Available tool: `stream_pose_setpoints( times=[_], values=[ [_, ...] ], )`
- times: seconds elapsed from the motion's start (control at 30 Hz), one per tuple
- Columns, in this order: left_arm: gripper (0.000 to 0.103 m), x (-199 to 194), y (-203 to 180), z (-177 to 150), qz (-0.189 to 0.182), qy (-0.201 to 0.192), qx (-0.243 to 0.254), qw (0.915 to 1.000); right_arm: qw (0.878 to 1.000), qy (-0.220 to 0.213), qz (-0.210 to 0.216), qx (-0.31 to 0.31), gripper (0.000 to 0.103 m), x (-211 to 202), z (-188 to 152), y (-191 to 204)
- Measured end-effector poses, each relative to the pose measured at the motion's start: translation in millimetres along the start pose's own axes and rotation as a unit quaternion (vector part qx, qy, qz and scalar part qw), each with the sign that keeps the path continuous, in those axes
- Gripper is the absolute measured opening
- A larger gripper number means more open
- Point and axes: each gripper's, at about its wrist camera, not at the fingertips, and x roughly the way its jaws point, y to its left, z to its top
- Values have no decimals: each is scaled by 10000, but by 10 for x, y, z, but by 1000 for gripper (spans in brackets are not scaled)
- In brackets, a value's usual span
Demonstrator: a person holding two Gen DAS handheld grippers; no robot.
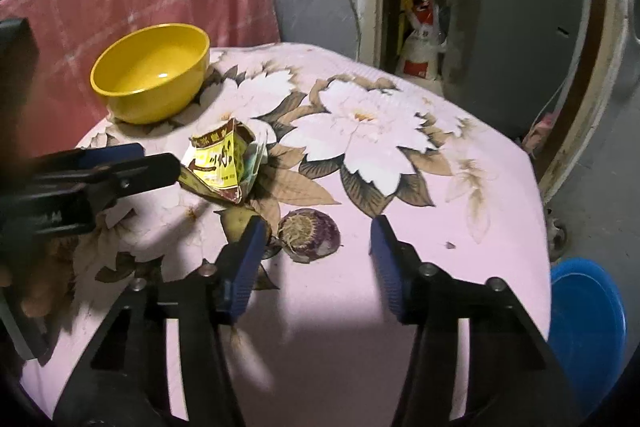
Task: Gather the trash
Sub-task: 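Reach the left tool to the yellow snack packet while the right tool reaches the purple husk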
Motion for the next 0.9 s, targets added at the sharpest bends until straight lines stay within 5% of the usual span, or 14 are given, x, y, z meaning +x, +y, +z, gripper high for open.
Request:
stream_pose_setpoints(
  times=[0.3,0.9],
  values=[
    [54,122,-16,50,-185,174,-117,9996,9989,308,323,147,66,200,12,-69],
    [15,150,25,71,-44,313,-207,9993,9980,378,469,208,60,206,-11,-89]
  ],
)
